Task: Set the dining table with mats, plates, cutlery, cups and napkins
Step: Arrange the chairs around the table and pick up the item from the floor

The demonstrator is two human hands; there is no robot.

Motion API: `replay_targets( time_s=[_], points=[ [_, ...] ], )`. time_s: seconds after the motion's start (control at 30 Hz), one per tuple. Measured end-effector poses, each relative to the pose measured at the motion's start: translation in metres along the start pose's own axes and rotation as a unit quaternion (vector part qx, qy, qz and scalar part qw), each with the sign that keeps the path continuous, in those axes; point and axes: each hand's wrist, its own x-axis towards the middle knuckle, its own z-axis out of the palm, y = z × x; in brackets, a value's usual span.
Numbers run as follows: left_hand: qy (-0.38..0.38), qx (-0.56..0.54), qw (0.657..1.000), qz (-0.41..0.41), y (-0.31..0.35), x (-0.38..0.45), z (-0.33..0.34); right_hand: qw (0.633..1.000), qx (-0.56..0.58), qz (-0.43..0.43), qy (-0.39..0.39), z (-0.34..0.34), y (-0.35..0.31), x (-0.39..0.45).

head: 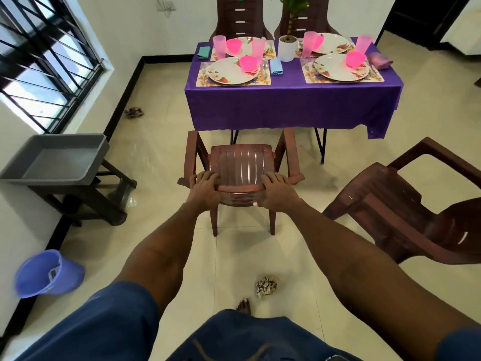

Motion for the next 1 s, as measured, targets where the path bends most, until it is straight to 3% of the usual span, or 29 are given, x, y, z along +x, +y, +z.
replay_targets(
  time_s=[0.13, 0.27, 0.43, 0.6, 0.87, 1.0],
  points=[
    [0.132, 0.003, 0.991, 0.031, 0.038, -0.026, 0.023, 0.991, 0.012, 0.016, 0.13, 0.01, 0.012, -0.036],
    [0.162, -0.008, 0.986, 0.046, 0.111, -0.041, 0.062, 0.98, 0.025, 0.045, 0.193, 0.012, 0.04, -0.079],
    [0.13, -0.029, 0.987, 0.09, 0.227, -0.061, 0.124, 0.974, -0.015, 0.1, 0.203, 0.018, 0.115, -0.161],
    [0.045, -0.142, 0.98, 0.131, 0.374, -0.091, 0.187, 0.966, -0.057, 0.156, 0.198, 0.036, 0.233, -0.278],
    [0.005, -0.193, 0.95, 0.246, 0.599, -0.116, 0.238, 0.895, -0.018, 0.316, 0.314, 0.003, 0.386, -0.453],
    [-0.025, -0.209, 0.945, 0.252, 0.688, -0.103, 0.248, 0.849, -0.019, 0.392, 0.355, -0.017, 0.457, -0.493]
  ],
)
